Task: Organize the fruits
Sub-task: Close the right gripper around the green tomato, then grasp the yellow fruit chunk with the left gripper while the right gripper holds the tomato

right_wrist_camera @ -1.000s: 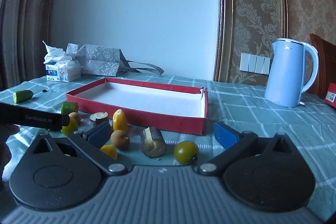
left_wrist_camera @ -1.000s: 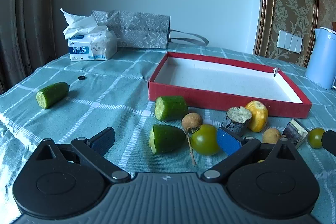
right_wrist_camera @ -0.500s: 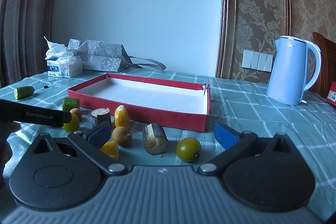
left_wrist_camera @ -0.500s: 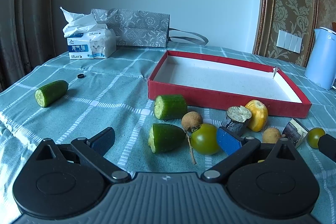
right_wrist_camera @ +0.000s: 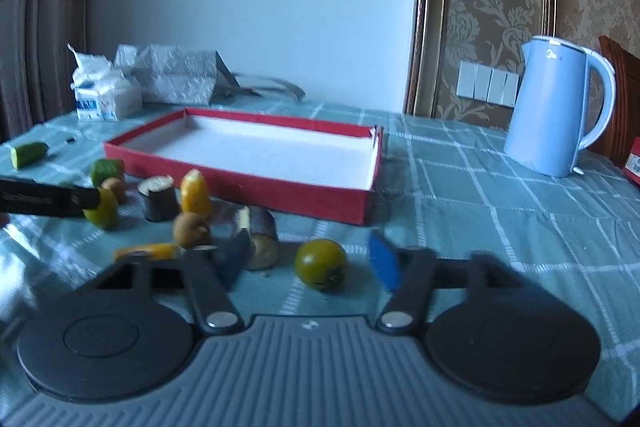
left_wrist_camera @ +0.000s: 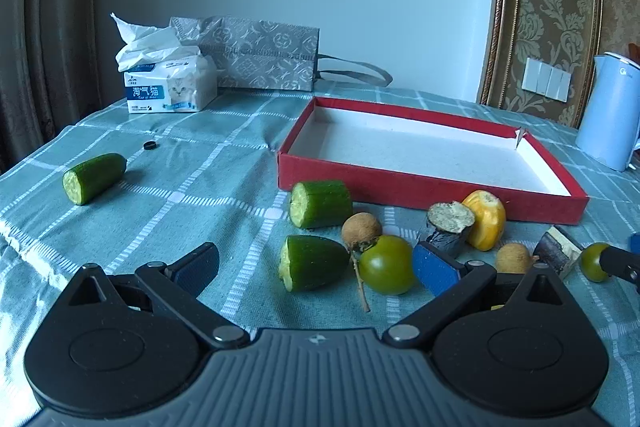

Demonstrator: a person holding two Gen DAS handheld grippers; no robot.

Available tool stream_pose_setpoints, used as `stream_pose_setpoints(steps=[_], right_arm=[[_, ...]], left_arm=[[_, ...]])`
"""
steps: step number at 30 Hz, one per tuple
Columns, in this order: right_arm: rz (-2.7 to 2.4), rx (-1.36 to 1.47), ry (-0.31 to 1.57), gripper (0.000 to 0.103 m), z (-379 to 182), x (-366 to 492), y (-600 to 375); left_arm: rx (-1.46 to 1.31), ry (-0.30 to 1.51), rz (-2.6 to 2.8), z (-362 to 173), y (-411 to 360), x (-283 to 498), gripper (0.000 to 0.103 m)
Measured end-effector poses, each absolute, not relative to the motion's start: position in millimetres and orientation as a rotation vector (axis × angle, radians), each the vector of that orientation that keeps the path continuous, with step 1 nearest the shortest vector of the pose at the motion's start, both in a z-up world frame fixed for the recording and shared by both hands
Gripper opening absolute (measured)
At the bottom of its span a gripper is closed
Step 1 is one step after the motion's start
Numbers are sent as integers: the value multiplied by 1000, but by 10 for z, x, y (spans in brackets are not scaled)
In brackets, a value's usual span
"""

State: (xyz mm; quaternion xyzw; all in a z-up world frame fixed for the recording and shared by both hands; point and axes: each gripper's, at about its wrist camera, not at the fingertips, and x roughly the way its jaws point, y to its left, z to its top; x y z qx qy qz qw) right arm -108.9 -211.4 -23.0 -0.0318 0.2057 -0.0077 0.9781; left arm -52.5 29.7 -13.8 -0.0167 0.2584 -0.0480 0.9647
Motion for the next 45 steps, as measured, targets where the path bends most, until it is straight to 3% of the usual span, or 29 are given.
stream_pose_setpoints(steps=[1,6,9,10,16,19,26,34,45], right_arm=[[-10,-60,436,26,-242,-1045,-2142],[-18,-77,488,24,-261,-902,-2209],[-30,-75,490,42,-253,-874,-2237],[-39,-78,484,53,-250,-877,-2240],[-30,-81,496,56,-266,-837,-2272],[-10,-88,509,53,-274,-808,-2246],[32,-86,531,30,-286,-760,-2152],[26,-52,527,30,-285,-788,-2173],[-18,81,384,30,-166,-1076,-2546]], left_arm=[[-34,524,-97,-138,297,-523,103],[-35,525,-102,-137,303,-517,103],[-35,526,-107,-136,307,-509,103],[-35,526,-107,-137,306,-508,103],[-33,524,-118,-139,296,-516,103],[-34,525,-121,-139,296,-517,103],[-44,517,-124,-129,310,-519,103],[-49,512,-132,-123,312,-521,103],[-47,428,-322,-44,221,-732,103]])
